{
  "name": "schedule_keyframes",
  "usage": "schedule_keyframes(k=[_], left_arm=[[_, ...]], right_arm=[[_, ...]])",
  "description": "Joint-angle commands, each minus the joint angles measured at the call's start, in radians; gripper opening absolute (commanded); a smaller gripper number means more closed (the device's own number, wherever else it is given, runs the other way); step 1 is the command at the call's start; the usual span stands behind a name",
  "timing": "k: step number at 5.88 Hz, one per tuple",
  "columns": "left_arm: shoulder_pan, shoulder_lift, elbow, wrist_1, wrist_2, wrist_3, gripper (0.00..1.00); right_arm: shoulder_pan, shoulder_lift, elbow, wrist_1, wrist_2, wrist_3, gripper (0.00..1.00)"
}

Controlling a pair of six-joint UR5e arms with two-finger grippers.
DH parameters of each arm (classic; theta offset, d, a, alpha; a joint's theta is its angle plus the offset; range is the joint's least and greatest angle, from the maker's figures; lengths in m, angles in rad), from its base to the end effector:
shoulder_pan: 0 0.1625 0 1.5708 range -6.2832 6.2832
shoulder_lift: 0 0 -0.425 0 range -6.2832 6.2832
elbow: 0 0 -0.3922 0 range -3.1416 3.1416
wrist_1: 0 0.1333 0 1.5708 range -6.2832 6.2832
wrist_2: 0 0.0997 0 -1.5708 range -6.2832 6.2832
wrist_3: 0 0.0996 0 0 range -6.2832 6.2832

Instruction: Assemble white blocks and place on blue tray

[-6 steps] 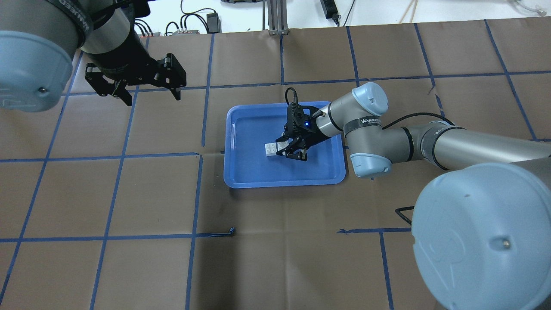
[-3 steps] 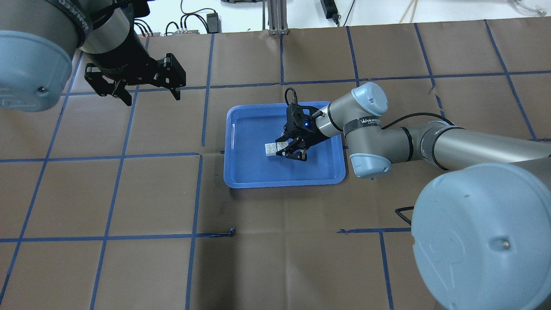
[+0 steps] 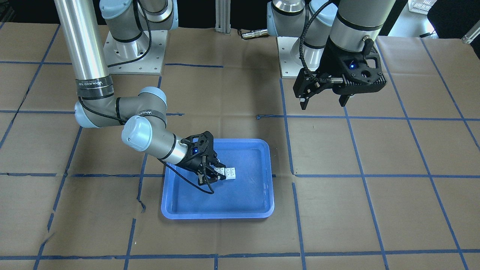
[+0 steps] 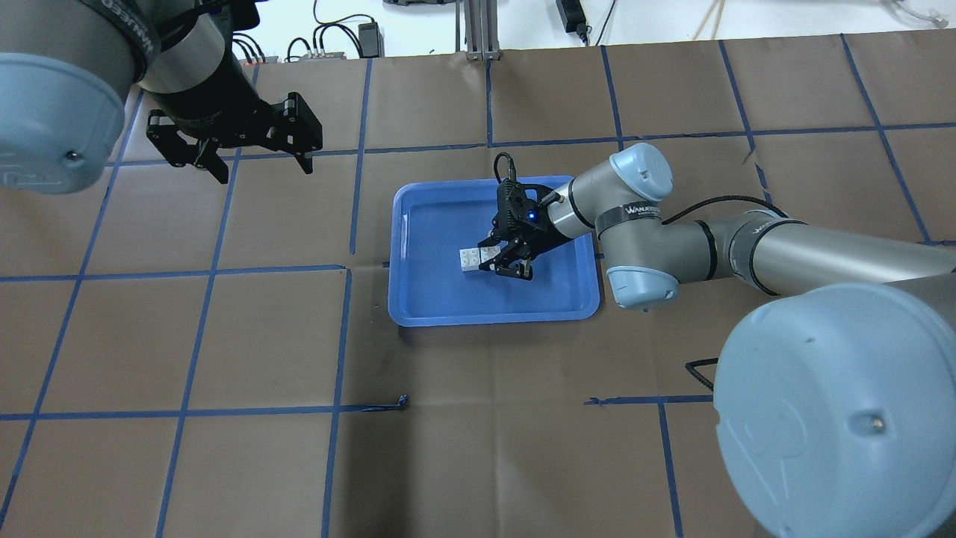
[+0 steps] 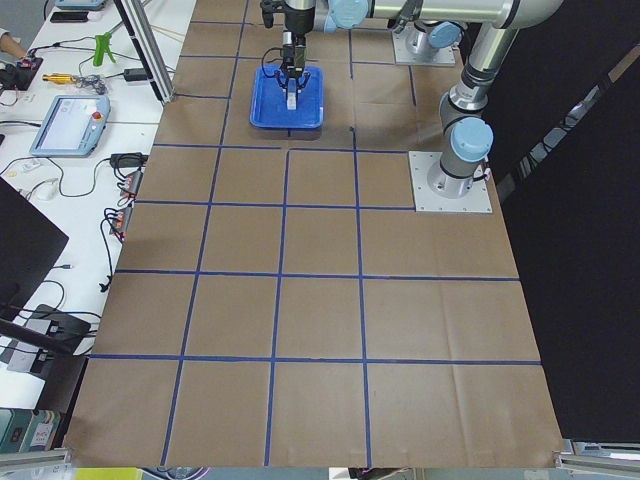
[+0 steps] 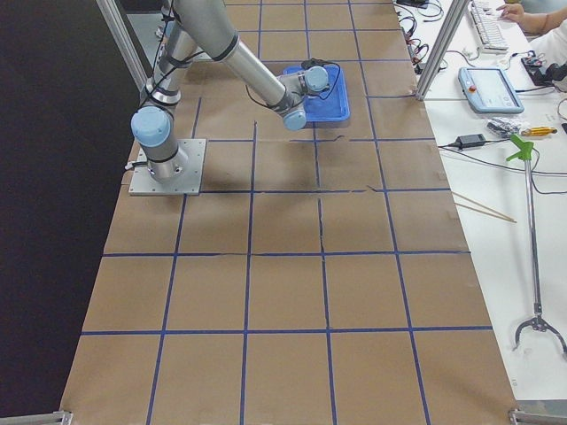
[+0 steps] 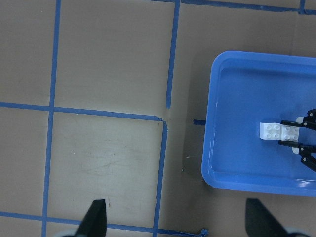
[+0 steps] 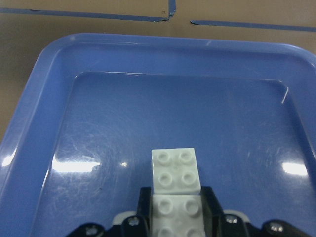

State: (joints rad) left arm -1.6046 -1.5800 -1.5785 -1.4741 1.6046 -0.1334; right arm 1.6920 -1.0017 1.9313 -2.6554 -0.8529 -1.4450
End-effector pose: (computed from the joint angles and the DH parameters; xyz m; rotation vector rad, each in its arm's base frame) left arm -0.1469 -0.4987 0.4896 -0.1570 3.1080 -0.1282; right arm 0.2667 -0.5455 0.1475 -1.8631 1.7657 -0.7489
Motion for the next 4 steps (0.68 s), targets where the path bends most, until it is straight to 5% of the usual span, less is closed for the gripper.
schedule_keyframes(k=[1, 4], left_arm=[[0.0, 0.0, 0.0, 0.0, 0.0, 0.0, 0.99], [0.0, 0.0, 0.0, 0.0, 0.0, 0.0, 0.99]], right_arm=[[0.0, 0.0, 0.0, 0.0, 0.0, -0.001, 0.33], [0.009, 0.001, 0.0, -0.001, 0.0, -0.002, 0.33]])
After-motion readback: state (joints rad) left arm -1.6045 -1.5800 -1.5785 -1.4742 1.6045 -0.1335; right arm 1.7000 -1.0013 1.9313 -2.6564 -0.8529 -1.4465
